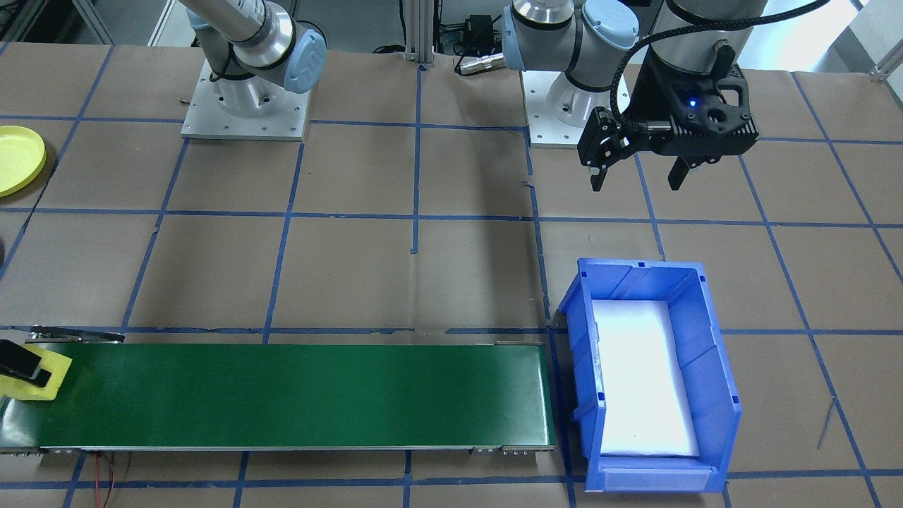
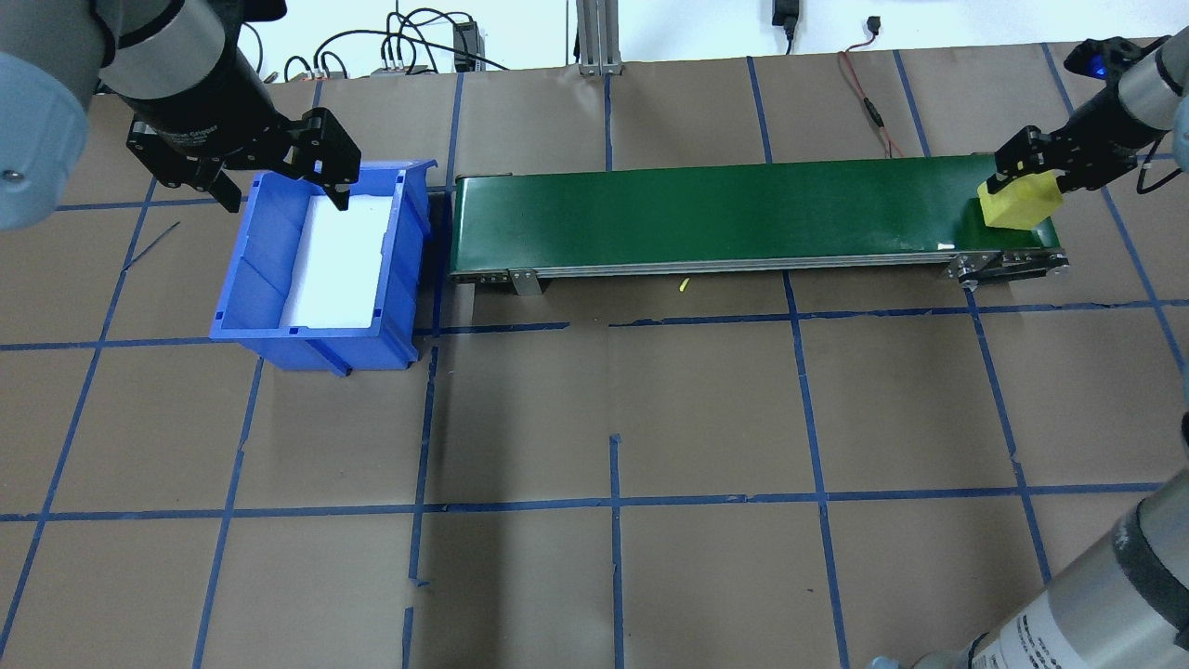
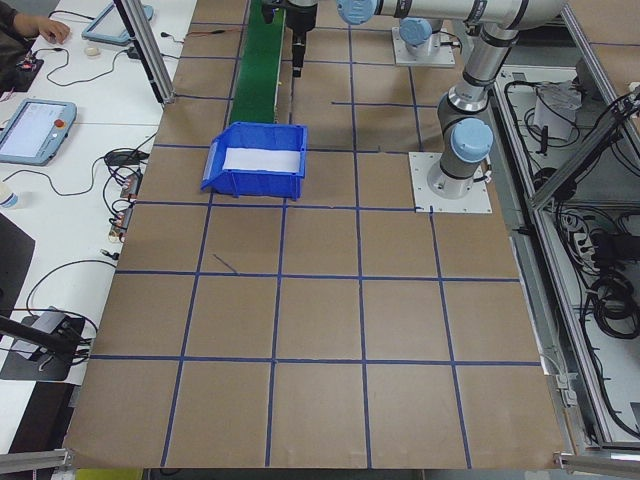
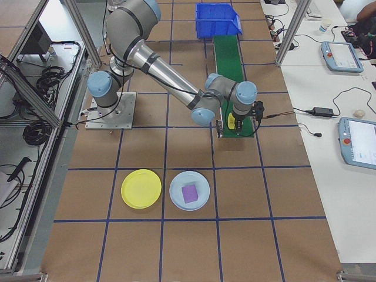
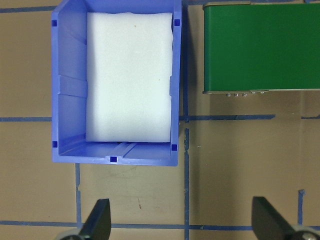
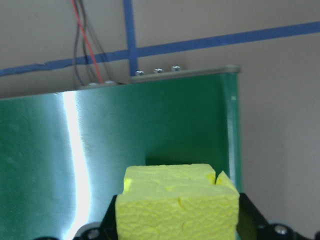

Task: Move block left to right into plate

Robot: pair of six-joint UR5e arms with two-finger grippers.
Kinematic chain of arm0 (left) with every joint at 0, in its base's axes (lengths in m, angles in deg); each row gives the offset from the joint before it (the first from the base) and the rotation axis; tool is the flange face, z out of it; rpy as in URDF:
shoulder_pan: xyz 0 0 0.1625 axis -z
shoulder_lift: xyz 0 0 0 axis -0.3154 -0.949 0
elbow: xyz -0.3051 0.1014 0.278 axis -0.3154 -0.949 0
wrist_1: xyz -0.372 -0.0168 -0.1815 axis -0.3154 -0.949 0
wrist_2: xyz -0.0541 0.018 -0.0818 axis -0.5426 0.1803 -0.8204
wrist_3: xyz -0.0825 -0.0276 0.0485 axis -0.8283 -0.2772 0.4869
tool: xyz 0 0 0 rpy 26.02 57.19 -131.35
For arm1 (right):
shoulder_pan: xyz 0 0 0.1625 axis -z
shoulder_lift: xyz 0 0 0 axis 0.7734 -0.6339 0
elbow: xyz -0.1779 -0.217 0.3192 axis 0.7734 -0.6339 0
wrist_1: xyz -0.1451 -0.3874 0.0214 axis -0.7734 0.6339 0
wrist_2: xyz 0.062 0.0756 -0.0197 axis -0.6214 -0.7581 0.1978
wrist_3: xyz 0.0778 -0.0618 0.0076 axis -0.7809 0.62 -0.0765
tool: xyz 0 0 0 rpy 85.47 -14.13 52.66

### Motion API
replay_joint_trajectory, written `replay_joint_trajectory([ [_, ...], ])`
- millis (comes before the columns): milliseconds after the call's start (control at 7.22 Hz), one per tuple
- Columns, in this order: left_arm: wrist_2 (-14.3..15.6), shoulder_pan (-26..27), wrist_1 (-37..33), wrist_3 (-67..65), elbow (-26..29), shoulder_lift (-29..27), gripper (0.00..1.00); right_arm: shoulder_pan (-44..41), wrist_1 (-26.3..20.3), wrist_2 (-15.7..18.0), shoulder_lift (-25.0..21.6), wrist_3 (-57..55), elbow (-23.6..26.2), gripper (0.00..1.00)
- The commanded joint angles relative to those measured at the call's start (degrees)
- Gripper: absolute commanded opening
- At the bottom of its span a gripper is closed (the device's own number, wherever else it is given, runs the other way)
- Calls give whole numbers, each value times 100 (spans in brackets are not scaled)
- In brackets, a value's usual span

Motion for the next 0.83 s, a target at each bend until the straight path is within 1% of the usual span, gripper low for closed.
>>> replay_joint_trajectory([
  [0,3,0,1,0,0,0,100,786,-274,435,-47,1512,-156,40],
  [138,3,0,-7,0,0,0,100,1435,-425,749,-221,2556,-104,40],
  [277,-6,0,1,0,9,0,100,2059,-1114,1152,-589,3315,-69,40],
  [415,3,0,1,0,0,0,100,2588,-1756,1409,-836,3888,114,40],
  [554,3,0,1,0,9,0,100,3219,-1771,1559,-882,4755,490,40],
  [692,-6,0,1,0,0,0,100,3765,-1449,1596,-882,5164,772,41],
])
